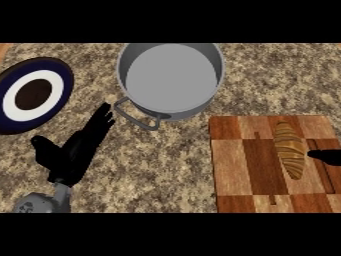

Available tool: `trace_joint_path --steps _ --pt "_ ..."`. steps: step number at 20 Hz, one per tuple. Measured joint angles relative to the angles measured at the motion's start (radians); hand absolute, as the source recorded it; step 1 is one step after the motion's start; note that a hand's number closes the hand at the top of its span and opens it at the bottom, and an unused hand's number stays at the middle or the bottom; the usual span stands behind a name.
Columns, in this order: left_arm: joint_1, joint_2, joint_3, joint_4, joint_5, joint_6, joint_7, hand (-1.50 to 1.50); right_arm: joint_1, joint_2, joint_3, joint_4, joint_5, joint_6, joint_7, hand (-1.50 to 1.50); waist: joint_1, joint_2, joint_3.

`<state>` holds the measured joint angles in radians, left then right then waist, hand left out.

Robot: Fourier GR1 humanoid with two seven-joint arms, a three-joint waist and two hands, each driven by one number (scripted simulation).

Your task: Pick the croissant from the cutting board and place it in the pot

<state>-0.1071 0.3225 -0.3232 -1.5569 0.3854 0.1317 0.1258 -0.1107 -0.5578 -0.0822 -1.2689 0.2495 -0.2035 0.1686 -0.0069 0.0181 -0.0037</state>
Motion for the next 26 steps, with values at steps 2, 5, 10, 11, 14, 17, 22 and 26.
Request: trace_joint_path --steps 2,5,10,11,14,17,22,26 --pt "0.018 -0.001 -0.008 -0.011 0.014 -0.021 0.015 0.0 0.0 -0.019 0.04 -0.02 0.063 0.003 0.068 -1.5 0.005 -0.007 0.001" --pt "0.025 0.0 -0.004 -0.024 0.033 -0.035 0.046 0.0 -0.012 -0.075 0.081 -0.114 0.114 0.075 0.221 -1.5 0.004 -0.016 0.001" --pt "0.058 -0.014 -0.007 -0.043 0.037 -0.043 0.06 0.0 -0.038 -0.134 0.098 -0.34 0.105 0.227 0.51 -1.5 0.001 -0.022 0.001" --pt "0.065 -0.01 -0.003 -0.05 0.041 -0.051 0.063 0.0 -0.05 -0.148 0.087 -0.366 0.086 0.267 0.556 -1.5 0.002 -0.022 0.001" --pt "0.072 0.0 0.012 -0.06 0.048 -0.064 0.072 0.0 -0.081 -0.163 0.067 -0.473 0.001 0.375 0.724 -1.5 0.0 -0.023 0.001" --pt "0.062 -0.005 0.015 -0.066 0.042 -0.065 0.085 0.0 -0.142 -0.162 0.066 -0.522 -0.064 0.428 0.855 -1.5 0.005 -0.022 0.002" --pt "0.063 -0.022 0.017 -0.059 0.024 -0.066 0.083 0.0 -0.204 -0.149 0.07 -0.548 -0.127 0.431 0.952 -1.5 0.009 -0.02 0.002" --pt "0.055 -0.034 0.029 -0.034 0.024 -0.088 0.071 0.0 -0.23 -0.112 0.086 -0.548 -0.138 0.412 0.978 -1.5 0.01 -0.019 0.002"
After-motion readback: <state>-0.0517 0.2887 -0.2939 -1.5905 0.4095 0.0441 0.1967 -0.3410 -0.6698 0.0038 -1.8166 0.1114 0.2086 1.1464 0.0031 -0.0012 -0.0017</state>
